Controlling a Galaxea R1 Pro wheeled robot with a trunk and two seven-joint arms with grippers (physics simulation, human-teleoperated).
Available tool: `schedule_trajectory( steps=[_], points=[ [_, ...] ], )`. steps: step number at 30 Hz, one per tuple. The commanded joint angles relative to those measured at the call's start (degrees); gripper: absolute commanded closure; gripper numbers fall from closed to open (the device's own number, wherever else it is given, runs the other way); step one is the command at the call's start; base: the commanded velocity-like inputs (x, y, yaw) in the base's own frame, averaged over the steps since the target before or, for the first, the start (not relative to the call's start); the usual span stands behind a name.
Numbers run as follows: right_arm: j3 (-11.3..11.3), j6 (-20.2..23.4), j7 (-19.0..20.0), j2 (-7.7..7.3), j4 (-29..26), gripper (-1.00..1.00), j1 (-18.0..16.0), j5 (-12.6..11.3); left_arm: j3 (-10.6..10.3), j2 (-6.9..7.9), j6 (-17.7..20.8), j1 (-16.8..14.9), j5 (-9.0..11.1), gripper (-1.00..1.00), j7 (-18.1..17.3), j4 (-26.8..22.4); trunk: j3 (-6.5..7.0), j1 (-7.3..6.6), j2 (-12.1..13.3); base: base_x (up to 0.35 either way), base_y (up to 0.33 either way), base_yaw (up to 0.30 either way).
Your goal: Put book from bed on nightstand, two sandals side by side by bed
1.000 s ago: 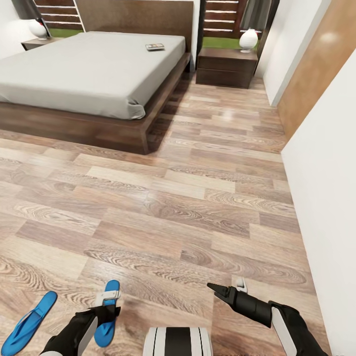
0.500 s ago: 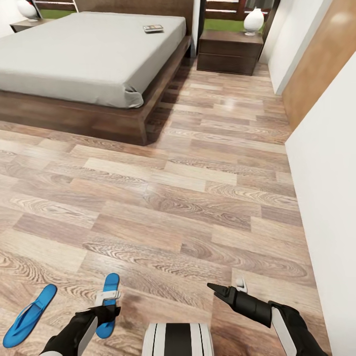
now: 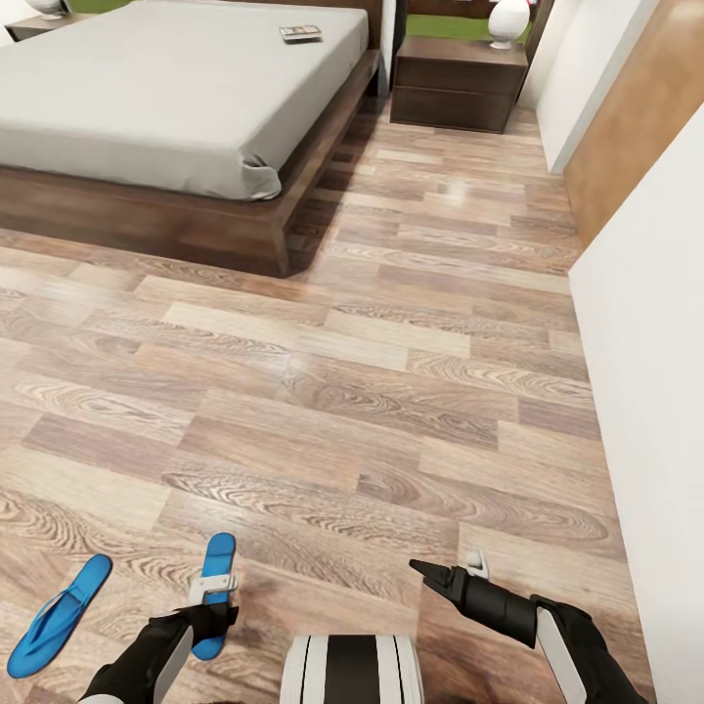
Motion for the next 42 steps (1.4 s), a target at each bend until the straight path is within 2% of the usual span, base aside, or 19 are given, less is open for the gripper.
schedule_trajectory(
  steps=[1, 42],
  points=[
    [-0.04, 0.31, 0.08, 0.00, 0.01, -1.00, -0.02, -0.15, 0.23, -0.03, 0.37, 0.01, 0.03, -1.00, -0.17, -0.11, -0.03, -0.01, -0.01, 0.000, 0.000, 0.000],
    [-0.02, 0.31, 0.08, 0.00, 0.01, -1.00, -0.02, -0.15, 0.39, 0.06, 0.16, -0.01, -0.05, -1.00, -0.12, -0.11, -0.03, -0.01, -0.01, 0.047, 0.000, 0.000]
  ],
)
